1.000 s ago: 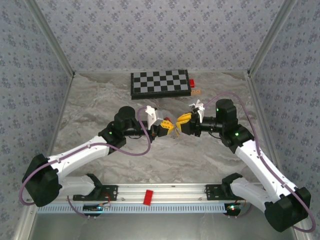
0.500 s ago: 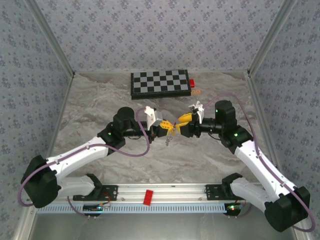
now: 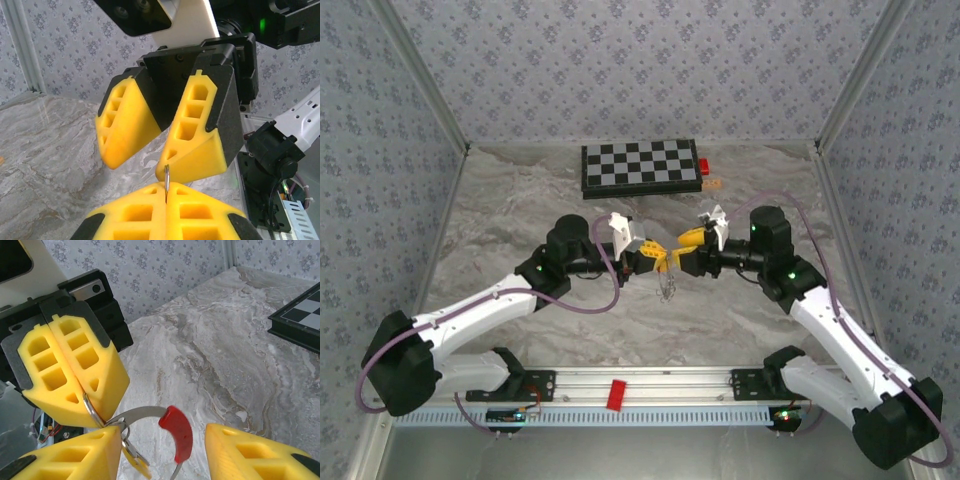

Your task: Put the keys on the keyring

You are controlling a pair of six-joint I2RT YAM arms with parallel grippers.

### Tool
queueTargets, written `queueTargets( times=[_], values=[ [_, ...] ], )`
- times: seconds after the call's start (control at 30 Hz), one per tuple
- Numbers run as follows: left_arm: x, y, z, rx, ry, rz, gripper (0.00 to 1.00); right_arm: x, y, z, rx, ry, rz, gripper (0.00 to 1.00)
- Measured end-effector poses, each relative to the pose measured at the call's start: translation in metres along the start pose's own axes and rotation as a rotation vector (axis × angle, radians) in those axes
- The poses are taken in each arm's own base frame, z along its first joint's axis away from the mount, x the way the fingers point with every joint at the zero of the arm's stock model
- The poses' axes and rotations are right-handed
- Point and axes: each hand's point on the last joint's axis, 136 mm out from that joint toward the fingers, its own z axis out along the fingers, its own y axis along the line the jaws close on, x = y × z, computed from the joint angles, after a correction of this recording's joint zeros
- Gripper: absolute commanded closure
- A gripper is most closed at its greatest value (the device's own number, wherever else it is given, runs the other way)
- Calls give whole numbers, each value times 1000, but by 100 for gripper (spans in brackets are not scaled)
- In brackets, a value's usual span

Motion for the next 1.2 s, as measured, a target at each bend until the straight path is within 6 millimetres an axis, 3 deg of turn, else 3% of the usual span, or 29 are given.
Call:
queueTargets(
  times=[0.33, 0.63, 0.8, 1.2],
  values=[
    [-5, 8, 0, -48, -20, 5, 100, -10, 11, -4, 19, -53, -56, 52],
    [-6, 14, -1, -81, -22, 0, 100, 23, 20, 4, 109, -73, -105, 52],
    [-6, 14, -1, -84, -22, -6, 100, 35, 14, 3, 170, -89, -111, 52],
    [-6, 14, -1, -84, -22, -14, 100, 21, 5, -5, 238, -159, -112, 51]
  ],
)
